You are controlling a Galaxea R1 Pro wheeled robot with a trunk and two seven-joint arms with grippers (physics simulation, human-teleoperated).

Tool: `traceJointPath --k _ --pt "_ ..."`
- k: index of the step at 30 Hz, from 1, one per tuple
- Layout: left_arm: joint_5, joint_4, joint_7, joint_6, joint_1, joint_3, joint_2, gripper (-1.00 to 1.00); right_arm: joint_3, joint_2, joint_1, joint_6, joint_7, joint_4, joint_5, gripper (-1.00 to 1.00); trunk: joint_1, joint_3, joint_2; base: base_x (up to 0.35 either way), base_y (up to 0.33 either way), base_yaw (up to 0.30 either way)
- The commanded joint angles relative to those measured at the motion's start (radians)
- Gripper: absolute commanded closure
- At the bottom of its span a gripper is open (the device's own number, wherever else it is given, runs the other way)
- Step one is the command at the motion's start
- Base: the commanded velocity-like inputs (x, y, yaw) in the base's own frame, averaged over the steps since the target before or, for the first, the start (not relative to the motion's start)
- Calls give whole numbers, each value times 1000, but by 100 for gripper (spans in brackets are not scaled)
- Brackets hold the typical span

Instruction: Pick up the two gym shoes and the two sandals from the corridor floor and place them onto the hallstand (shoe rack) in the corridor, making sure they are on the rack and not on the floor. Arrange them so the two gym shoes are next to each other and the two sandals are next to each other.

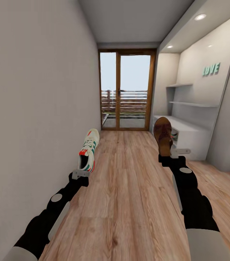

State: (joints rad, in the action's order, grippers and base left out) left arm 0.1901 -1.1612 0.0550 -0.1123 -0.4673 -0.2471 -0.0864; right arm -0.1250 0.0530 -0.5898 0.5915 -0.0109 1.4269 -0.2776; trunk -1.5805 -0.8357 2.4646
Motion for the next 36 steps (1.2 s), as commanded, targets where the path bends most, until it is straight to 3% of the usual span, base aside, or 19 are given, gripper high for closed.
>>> traceJointPath --k 1,36 --pt "9 -2 2 -6 -1 -1 -1 100 -1 1 -1 6 1 1 -2 100 0 -1 1 347 0 0" --pt "9 -2 2 -6 -1 -1 0 100 -1 1 -1 5 0 1 -2 100 0 -1 1 346 0 0"
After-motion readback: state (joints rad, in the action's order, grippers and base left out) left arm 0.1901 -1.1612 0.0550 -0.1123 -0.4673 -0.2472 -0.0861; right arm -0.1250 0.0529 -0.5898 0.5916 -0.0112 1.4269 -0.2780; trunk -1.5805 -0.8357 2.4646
